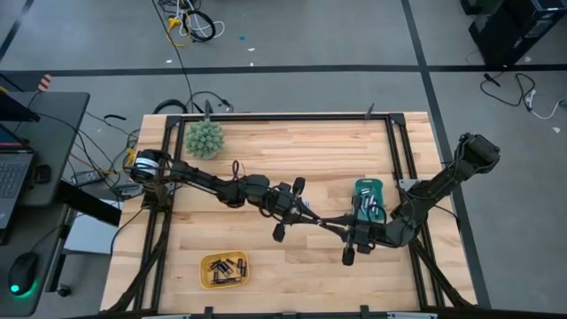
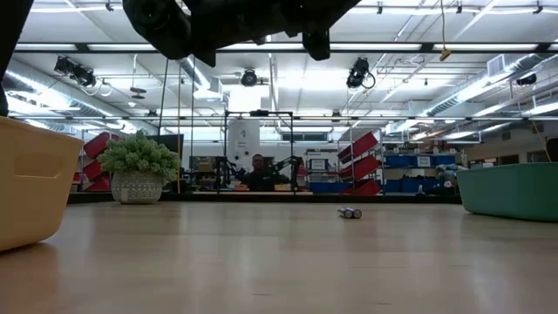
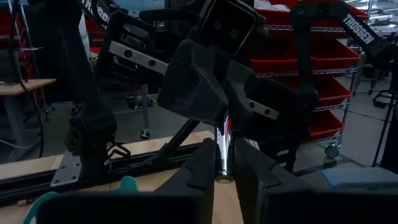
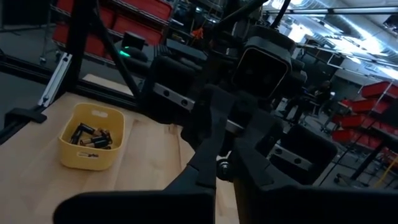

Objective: Sort batteries
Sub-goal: Put the silver battery into the green bin

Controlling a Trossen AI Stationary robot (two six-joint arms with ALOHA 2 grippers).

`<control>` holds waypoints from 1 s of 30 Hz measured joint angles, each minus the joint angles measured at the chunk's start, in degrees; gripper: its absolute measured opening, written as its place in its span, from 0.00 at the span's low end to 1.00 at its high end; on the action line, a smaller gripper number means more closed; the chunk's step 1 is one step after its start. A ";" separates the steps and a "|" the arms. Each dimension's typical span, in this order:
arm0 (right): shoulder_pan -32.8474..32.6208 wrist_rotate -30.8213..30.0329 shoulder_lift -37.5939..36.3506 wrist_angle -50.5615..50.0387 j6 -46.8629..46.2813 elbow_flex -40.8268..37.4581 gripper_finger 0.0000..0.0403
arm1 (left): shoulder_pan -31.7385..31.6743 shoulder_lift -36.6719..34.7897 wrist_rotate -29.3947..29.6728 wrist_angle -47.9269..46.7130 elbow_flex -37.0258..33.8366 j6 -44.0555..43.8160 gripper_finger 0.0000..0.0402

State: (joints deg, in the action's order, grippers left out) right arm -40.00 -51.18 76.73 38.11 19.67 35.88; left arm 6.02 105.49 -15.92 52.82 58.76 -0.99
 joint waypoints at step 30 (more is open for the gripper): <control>-11.48 -17.63 -21.44 -35.09 -18.57 0.00 0.05 | -0.41 -0.02 12.48 -15.59 0.09 -5.73 0.27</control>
State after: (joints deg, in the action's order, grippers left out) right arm -51.48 -68.81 55.29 3.02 1.11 35.88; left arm 5.61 105.47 -3.44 37.23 58.85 -6.72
